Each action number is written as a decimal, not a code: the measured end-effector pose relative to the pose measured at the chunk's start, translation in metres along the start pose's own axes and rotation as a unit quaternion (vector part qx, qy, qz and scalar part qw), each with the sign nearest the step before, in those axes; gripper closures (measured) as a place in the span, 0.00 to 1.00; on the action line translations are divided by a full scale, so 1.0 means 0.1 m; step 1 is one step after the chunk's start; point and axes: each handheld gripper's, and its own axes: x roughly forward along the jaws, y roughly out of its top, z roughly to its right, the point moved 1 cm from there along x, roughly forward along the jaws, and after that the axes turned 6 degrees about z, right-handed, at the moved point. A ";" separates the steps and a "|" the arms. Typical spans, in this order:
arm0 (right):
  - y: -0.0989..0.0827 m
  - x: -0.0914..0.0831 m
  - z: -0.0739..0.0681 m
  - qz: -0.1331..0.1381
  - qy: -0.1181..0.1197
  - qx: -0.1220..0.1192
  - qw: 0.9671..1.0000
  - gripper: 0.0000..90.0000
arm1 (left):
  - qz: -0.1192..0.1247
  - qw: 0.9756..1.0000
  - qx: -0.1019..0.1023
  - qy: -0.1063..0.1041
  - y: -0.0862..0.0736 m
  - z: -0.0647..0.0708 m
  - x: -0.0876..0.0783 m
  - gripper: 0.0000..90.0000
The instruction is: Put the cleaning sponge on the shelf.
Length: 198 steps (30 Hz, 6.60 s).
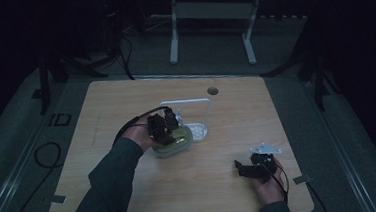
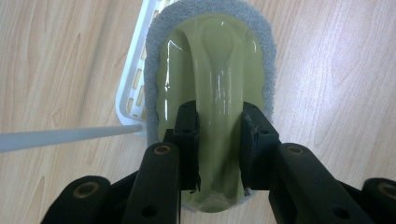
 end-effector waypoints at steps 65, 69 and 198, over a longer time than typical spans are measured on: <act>0.00 0.00 0.00 -0.001 0.000 0.001 1.000 0.14 | 0.023 0.995 0.097 0.005 0.28 -0.19 0.27 0.80; 0.00 0.00 0.00 -0.001 0.000 0.001 1.000 0.14 | 0.026 0.995 0.098 0.004 0.29 -0.20 0.29 0.80; 0.00 0.00 0.00 0.000 0.000 0.001 1.000 0.14 | -0.029 0.984 0.144 0.101 0.44 -0.12 0.50 0.59</act>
